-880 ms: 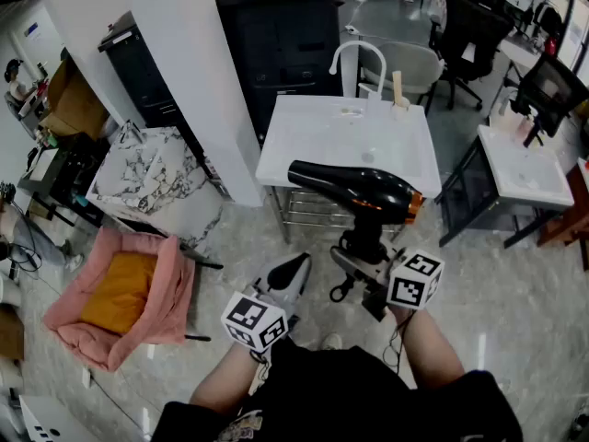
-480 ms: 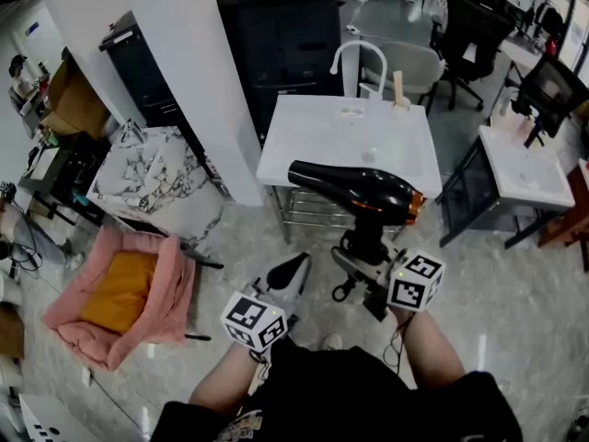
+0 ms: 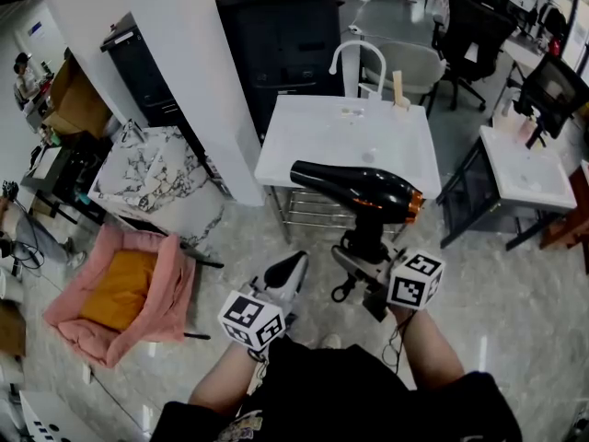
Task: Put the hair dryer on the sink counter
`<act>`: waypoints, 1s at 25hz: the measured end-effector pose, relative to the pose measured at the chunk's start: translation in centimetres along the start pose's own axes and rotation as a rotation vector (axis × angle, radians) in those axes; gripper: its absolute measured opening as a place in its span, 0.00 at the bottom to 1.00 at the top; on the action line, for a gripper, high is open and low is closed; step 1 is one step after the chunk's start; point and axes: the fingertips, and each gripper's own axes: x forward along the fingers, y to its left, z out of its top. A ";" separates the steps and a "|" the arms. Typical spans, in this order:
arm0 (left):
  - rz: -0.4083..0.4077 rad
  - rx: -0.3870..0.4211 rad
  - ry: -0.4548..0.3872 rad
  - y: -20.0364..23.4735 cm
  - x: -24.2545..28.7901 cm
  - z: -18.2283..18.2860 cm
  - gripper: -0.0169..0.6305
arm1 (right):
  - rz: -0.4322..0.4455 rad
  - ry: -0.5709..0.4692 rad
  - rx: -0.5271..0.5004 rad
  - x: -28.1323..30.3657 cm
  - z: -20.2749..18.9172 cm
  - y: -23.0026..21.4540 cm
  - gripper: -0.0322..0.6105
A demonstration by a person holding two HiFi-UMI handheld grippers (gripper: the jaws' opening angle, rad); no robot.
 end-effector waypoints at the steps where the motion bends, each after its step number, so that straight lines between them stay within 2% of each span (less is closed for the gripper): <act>1: 0.001 0.004 -0.001 -0.1 0.2 0.1 0.03 | 0.001 -0.001 0.000 -0.2 0.1 -0.1 0.41; 8: -0.008 0.011 0.005 -0.6 1.8 0.5 0.03 | -0.008 -0.005 -0.002 -0.9 1.1 -1.2 0.41; 16: -0.036 0.025 0.004 0.7 4.1 0.5 0.03 | -0.027 -0.025 -0.021 -0.2 2.3 -3.3 0.41; 20: -0.054 0.027 0.003 2.7 5.3 1.0 0.03 | -0.045 -0.029 -0.023 1.4 3.1 -4.8 0.41; 25: -0.076 0.006 0.018 7.3 7.0 2.5 0.03 | -0.069 -0.031 -0.017 5.6 4.8 -6.7 0.41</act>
